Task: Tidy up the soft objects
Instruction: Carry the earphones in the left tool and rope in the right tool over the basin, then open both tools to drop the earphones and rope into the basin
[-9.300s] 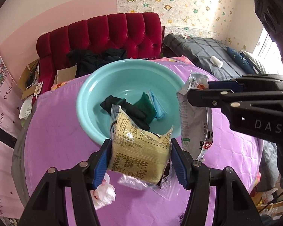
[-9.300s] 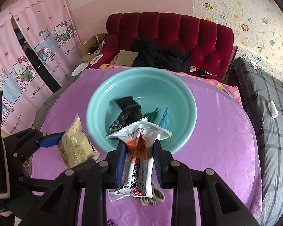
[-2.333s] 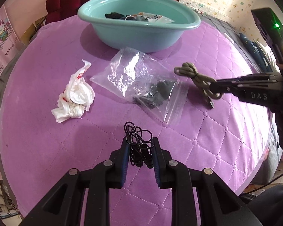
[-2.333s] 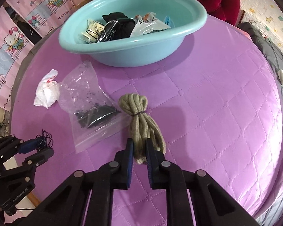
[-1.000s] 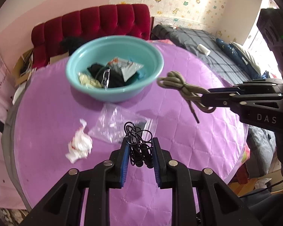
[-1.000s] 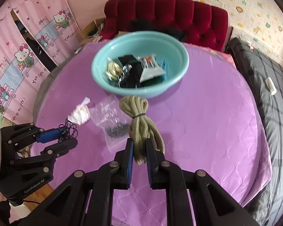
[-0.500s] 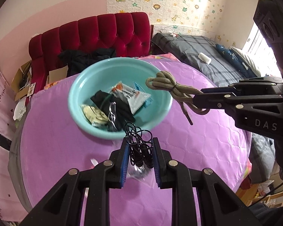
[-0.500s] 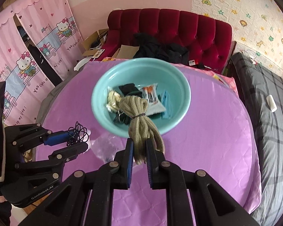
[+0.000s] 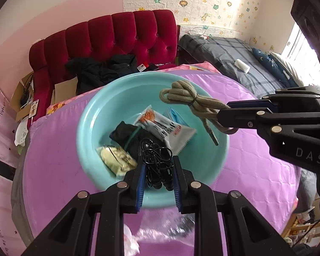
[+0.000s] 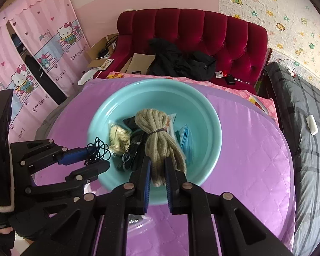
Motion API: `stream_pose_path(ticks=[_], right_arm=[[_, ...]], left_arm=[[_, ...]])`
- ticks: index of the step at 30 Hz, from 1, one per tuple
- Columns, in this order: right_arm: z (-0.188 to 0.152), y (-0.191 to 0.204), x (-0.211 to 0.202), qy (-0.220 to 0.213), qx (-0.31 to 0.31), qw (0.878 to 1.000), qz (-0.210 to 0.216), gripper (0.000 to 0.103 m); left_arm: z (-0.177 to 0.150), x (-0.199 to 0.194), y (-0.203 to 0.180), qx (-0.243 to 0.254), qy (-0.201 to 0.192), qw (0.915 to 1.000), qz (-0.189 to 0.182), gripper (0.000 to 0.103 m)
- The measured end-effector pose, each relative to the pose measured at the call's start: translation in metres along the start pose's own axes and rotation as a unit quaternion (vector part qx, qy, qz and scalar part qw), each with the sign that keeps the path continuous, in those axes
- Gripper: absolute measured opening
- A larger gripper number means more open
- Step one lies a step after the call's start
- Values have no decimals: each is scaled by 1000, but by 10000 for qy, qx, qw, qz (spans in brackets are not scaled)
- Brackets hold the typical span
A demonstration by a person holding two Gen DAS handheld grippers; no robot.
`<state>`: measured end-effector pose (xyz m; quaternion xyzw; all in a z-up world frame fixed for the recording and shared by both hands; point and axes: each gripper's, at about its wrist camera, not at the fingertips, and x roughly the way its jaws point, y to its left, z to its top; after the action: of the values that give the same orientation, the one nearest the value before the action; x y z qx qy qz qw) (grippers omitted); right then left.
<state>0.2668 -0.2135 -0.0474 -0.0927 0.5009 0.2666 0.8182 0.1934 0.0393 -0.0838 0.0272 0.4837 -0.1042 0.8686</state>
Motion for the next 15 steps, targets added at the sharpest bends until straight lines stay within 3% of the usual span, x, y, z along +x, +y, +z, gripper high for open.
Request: stream_pose_path(ticks=[15], right_arm=[[35, -25, 90, 212, 450, 9988, -38, 12]], left_arm=[[32, 78, 33, -246, 154, 9995, 116, 25]])
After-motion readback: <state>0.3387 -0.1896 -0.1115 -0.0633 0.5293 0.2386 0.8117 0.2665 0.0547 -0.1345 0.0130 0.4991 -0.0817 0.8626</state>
